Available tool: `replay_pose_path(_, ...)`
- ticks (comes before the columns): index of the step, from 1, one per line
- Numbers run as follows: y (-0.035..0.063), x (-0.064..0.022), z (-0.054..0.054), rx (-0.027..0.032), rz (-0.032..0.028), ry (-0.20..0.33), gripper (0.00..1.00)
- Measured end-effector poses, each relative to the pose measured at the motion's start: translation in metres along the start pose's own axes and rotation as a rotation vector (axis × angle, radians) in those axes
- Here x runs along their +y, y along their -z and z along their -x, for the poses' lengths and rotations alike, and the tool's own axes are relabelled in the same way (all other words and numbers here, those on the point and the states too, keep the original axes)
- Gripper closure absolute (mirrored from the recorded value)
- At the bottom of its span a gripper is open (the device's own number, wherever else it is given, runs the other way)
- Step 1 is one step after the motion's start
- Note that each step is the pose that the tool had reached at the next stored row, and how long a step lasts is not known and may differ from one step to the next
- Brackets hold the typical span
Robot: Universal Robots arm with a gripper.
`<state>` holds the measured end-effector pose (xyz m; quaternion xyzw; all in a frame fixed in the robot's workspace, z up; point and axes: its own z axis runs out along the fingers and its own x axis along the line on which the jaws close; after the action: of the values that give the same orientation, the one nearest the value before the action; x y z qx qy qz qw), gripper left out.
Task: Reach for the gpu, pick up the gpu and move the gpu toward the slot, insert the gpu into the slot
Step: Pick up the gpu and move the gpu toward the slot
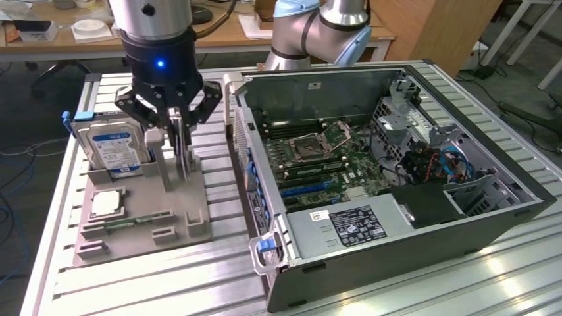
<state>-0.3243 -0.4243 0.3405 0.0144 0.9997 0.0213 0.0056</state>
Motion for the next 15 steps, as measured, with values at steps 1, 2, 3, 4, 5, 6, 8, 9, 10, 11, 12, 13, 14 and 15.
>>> replay_pose_path(1,0.0018,0.0001,0.000,-0.0001,0.0003,0.000,0.73)
replay_pose_path(2,0.0040,0.0002,0.000,-0.0001,0.0005,0.000,0.73)
replay_pose_path(3,0.0062,0.0003,0.000,0.0000,0.0006,0.000,0.73)
replay_pose_path(4,0.0081,0.0003,0.000,0.0000,0.0009,0.000,0.73)
replay_pose_path(5,0.0100,0.0004,0.000,-0.0001,0.0012,0.000,0.73)
replay_pose_path(6,0.0120,0.0005,0.000,0.0001,0.0012,0.000,0.73)
replay_pose_path(8,0.0159,0.0007,0.000,0.0000,0.0014,0.000,0.73)
replay_pose_path(9,0.0183,0.0008,0.000,0.0000,0.0014,0.000,0.73)
replay_pose_path(10,0.0206,0.0009,0.000,0.0000,0.0015,0.000,0.73)
replay_pose_path(11,0.0228,0.0010,0.000,0.0000,0.0014,0.000,0.73)
replay_pose_path(12,0.0249,0.0011,0.000,0.0001,0.0014,0.000,0.73)
replay_pose_path(13,0.0268,0.0012,0.000,0.0000,0.0015,0.000,0.73)
replay_pose_path(14,0.0289,0.0012,0.000,0.0001,0.0014,0.000,0.73)
replay_pose_path(15,0.0314,0.0013,0.000,0.0000,0.0015,0.000,0.73)
